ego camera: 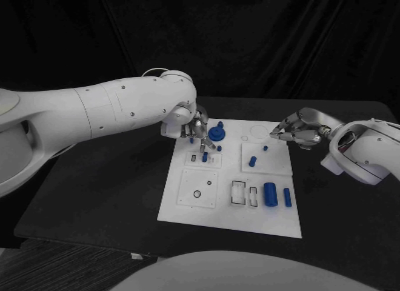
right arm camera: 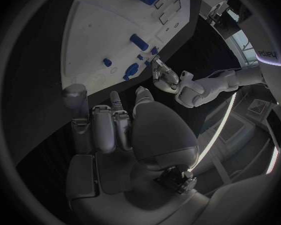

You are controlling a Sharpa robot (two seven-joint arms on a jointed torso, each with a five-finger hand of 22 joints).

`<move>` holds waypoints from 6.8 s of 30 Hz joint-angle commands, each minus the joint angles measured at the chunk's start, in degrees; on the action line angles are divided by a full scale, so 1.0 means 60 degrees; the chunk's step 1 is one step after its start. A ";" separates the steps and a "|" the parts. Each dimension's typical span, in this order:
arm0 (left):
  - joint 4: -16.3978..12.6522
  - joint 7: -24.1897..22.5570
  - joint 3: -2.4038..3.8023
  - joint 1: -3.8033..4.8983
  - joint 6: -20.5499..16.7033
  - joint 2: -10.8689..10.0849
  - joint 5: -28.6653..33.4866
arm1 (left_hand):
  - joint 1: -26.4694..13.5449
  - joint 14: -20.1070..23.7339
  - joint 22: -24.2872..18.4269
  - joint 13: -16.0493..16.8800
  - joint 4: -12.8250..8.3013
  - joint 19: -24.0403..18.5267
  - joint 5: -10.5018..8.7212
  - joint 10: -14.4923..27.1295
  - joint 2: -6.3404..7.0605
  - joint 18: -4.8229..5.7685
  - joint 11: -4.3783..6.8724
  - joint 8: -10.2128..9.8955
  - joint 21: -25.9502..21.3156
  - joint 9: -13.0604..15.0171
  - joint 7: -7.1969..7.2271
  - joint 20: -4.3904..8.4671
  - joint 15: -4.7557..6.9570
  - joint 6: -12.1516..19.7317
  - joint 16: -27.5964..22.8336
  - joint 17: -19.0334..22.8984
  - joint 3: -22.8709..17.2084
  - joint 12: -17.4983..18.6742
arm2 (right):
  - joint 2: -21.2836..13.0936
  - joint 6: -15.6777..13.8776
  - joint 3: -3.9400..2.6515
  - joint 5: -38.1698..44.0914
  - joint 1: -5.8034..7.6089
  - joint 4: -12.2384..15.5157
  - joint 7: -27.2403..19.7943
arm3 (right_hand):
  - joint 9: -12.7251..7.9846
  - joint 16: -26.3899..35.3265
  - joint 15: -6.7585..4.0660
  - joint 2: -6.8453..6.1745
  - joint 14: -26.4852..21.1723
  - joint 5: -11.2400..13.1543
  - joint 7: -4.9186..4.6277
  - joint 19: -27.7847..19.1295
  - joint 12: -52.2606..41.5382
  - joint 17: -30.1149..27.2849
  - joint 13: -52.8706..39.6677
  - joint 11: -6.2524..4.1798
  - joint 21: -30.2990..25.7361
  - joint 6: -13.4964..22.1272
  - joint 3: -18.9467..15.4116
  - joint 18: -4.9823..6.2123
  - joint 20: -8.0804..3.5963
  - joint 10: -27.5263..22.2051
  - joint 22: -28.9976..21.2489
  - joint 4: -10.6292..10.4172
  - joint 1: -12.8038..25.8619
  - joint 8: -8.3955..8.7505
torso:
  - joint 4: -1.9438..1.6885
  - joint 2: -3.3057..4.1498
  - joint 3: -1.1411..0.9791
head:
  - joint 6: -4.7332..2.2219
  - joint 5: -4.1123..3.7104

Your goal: Assemble the parts on the task board

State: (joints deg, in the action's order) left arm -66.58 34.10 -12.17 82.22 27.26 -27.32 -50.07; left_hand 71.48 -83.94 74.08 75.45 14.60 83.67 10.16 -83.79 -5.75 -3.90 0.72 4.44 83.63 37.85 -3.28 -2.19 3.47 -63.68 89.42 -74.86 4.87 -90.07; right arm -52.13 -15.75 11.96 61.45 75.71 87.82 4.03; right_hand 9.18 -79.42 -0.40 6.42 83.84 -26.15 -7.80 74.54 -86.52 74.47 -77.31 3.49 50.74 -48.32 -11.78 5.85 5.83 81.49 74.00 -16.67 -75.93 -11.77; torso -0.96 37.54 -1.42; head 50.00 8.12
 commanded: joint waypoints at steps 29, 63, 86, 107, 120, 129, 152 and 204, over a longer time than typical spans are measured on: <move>0.0393 0.0000 0.0009 -0.0274 0.0327 0.0246 -0.0432 | -0.0471 -0.1009 0.2333 0.2425 -0.0162 0.0625 -0.0301 -0.1035 0.0024 0.0407 0.0187 0.0993 0.0029 0.1850 0.0204 0.0083 0.0204 0.0079 0.0097 -0.2523 -0.0189 0.0011 | 0.0011 0.0034 -0.0006 0.0046 -0.0019 -0.0012 0.0042 | -0.0109 -0.0060 -0.0006 0.0160 0.0218 -0.0060 -0.0014 0.0093 0.0297 0.1151 -0.1093 -0.0017 0.0098 -0.0054 -0.0206 0.0239 -0.0020 0.0033 0.0938 0.0040 -0.0123 -0.0165 | -0.0001 -0.0006 0.0001 | 0.0000 0.0005; 0.0668 0.0007 0.0009 -0.0470 0.0574 0.0421 -0.0436 | -0.0143 -0.1009 0.2297 0.2425 -0.0614 0.0561 0.1410 -0.1035 0.0269 0.0379 0.0171 0.0472 -0.0106 0.1514 0.0196 0.0052 0.0178 0.0068 0.0097 -0.2523 -0.0755 0.0011 | 0.0029 0.0041 -0.0006 0.0046 -0.0019 -0.0041 0.0122 | -0.0109 0.0015 0.0004 0.0172 0.0173 -0.0114 -0.0015 0.0033 0.0341 0.1085 -0.1038 -0.0008 -0.0073 -0.0077 -0.0183 0.0266 -0.0015 -0.0043 0.0905 0.0074 -0.0211 -0.0181 | -0.0004 -0.0006 -0.0003 | 0.0000 0.0028; 0.0365 -0.0054 0.0009 -0.0487 -0.0254 0.0225 -0.0436 | -0.0246 -0.1009 0.2312 0.2425 -0.1374 0.0588 0.2112 -0.1035 0.1018 0.0390 0.0307 0.0453 -0.0056 0.1511 0.0338 0.0160 0.0295 -0.0365 0.0097 -0.2523 -0.2809 0.0011 | 0.0040 -0.0230 -0.0006 0.0046 -0.0018 -0.0064 0.0237 | -0.0116 0.0246 0.0058 0.0175 -0.0022 -0.0411 -0.0043 -0.0244 0.0458 0.0890 -0.0892 0.0037 -0.0630 -0.0219 -0.0114 0.0340 0.0032 -0.0271 0.0822 0.0079 -0.0489 -0.0236 | 0.0000 -0.0007 -0.0014 | 0.0000 0.0045; -0.1175 -0.0229 0.0009 -0.0480 -0.2854 -0.0917 -0.0435 | -0.0600 -0.1009 0.2286 0.2425 -0.1508 0.0557 0.1943 -0.1035 0.1220 0.0372 0.0312 0.0519 -0.0141 0.1705 0.0335 0.0179 0.0309 -0.0324 0.0097 -0.2523 -0.3401 0.0011 | 0.0024 -0.0159 -0.0006 0.0046 -0.0018 -0.0084 0.0378 | -0.0154 0.0424 0.0084 0.0150 -0.0182 -0.0454 -0.0058 -0.0475 0.0585 0.0743 -0.0748 0.0050 -0.1086 -0.0150 -0.0106 0.0406 0.0061 -0.0512 0.0738 0.0059 -0.0574 -0.0186 | -0.0013 -0.0007 -0.0003 | 0.0000 0.0029; -0.3059 -0.0339 0.0002 -0.0481 -0.4672 -0.2132 -0.1174 | -0.0780 -0.1009 0.2264 0.2425 -0.1443 0.0522 0.1808 -0.1035 0.1223 0.0357 0.0277 0.0528 -0.0217 0.1784 0.0299 0.0157 0.0278 -0.0253 0.0097 -0.2523 -0.3545 0.0011 | 0.0017 -0.0327 -0.0005 0.0046 -0.0021 -0.0069 0.0344 | -0.0179 0.0479 0.0084 0.0132 -0.0245 -0.0458 -0.0060 -0.0559 0.0636 0.0696 -0.0689 0.0037 -0.1235 -0.0077 -0.0113 0.0427 0.0069 -0.0617 0.0717 0.0052 -0.0596 -0.0144 | 0.0001 -0.0039 -0.0044 | 0.0000 0.0080; -0.3987 -0.0425 -0.0004 -0.0805 -0.6545 -0.2834 -0.2670 | -0.0841 -0.1009 0.2282 0.2425 -0.1407 0.0547 0.1811 -0.1035 0.1263 0.0370 0.0278 0.0557 -0.0159 0.1814 0.0306 0.0152 0.0276 -0.0285 0.0097 -0.2523 -0.3549 0.0011 | 0.0006 -0.0795 -0.0005 0.0046 -0.0058 0.0035 0.0050 | -0.0198 0.0484 0.0077 0.0108 -0.0282 -0.0566 -0.0058 -0.0602 0.0660 0.0687 -0.0660 0.0020 -0.1292 -0.0025 -0.0115 0.0433 0.0069 -0.0681 0.0724 0.0051 -0.0631 -0.0117 | -0.0003 -0.0027 -0.0038 | 0.0000 0.0109; -0.4228 -0.0479 -0.0007 -0.1436 -0.7211 -0.2926 -0.3500 | -0.0955 -0.1009 0.2294 0.2425 -0.1276 0.0567 0.1791 -0.1035 0.1294 0.0376 0.0307 0.0624 -0.0123 0.1879 0.0340 0.0162 0.0299 -0.0381 0.0097 -0.2523 -0.3603 0.0011 | -0.0072 -0.1180 -0.0005 0.0046 -0.0169 0.0133 -0.0208 | -0.0212 0.0460 0.0072 0.0083 -0.0302 -0.0773 -0.0056 -0.0649 0.0688 0.0698 -0.0619 0.0014 -0.1384 -0.0006 -0.0108 0.0443 0.0067 -0.0758 0.0729 0.0048 -0.0676 -0.0109 | -0.0006 -0.0043 -0.0031 | 0.0000 0.0105; -0.4012 -0.0483 -0.0007 -0.1622 -0.6588 -0.2616 -0.3313 | -0.1034 -0.1009 0.2282 0.2425 -0.1163 0.0554 0.1744 -0.1035 0.1263 0.0368 0.0313 0.0644 -0.0159 0.1913 0.0344 0.0170 0.0307 -0.0399 0.0097 -0.2523 -0.3651 0.0011 | -0.0104 -0.1138 -0.0005 0.0046 -0.0210 0.0152 -0.0224 | -0.0218 0.0425 0.0098 0.0062 -0.0308 -0.0986 -0.0075 -0.0644 0.0679 0.0709 -0.0617 0.0054 -0.1398 -0.0029 -0.0064 0.0435 0.0079 -0.0771 0.0753 0.0064 -0.0784 -0.0121 | -0.0006 -0.0017 -0.0020 | 0.0000 0.0081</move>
State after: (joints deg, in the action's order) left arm -90.64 31.99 -12.25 72.61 -12.46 -43.15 -70.37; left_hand 66.49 -83.55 74.08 75.39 7.51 84.08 20.63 -83.73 1.56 -3.89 2.05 7.23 82.86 47.76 -1.96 -1.72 4.70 -64.42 89.42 -74.86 -13.32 -90.04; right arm -52.73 -22.34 11.96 61.44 74.62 88.64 2.58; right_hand 8.52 -77.42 0.36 6.19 82.33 -30.63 -8.31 71.03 -84.52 74.47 -77.42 3.59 43.37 -48.81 -11.78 5.89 6.44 77.65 74.00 -16.66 -78.14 -12.21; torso -0.97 37.44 -1.54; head 50.00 8.51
